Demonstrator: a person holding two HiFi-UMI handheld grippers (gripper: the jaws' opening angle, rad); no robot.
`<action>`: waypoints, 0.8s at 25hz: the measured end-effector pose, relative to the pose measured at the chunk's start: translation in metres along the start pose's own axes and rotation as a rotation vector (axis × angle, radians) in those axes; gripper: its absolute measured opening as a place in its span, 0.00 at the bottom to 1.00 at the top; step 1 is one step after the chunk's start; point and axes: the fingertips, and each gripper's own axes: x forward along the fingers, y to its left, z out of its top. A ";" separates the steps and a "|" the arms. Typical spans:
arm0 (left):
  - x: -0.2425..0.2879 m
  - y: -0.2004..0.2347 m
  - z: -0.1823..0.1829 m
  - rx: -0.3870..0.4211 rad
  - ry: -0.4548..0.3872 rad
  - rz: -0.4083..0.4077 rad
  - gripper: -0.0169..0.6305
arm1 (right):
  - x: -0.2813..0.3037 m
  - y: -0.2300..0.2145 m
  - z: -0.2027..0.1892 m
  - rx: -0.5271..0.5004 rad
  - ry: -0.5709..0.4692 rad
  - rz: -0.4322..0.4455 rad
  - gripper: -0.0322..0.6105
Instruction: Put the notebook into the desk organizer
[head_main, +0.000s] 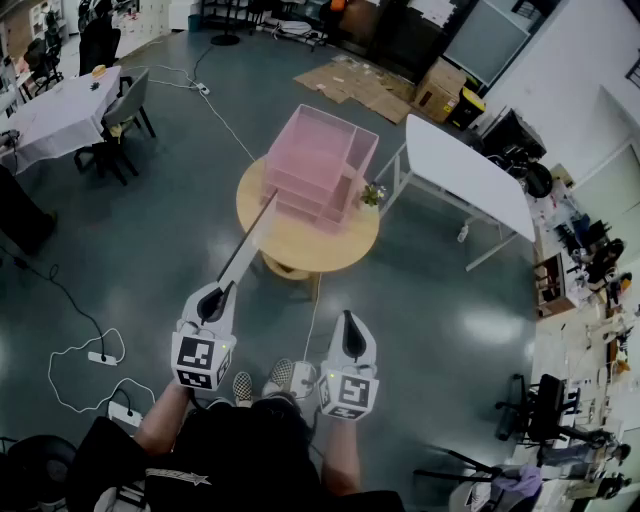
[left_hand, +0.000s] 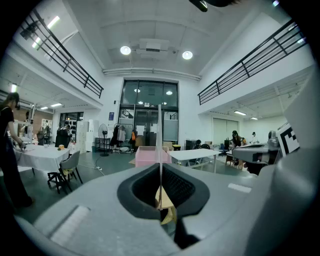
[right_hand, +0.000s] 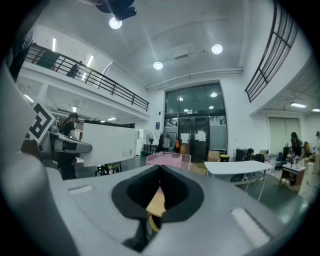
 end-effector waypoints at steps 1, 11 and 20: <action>-0.001 0.000 0.000 -0.002 0.001 0.001 0.05 | 0.000 0.000 0.001 0.006 -0.001 -0.002 0.06; -0.013 0.012 -0.006 -0.008 0.012 0.024 0.05 | 0.005 0.011 0.005 0.019 -0.011 -0.002 0.06; -0.010 0.023 -0.017 -0.018 0.039 0.044 0.05 | 0.017 0.021 -0.001 0.013 0.008 0.021 0.06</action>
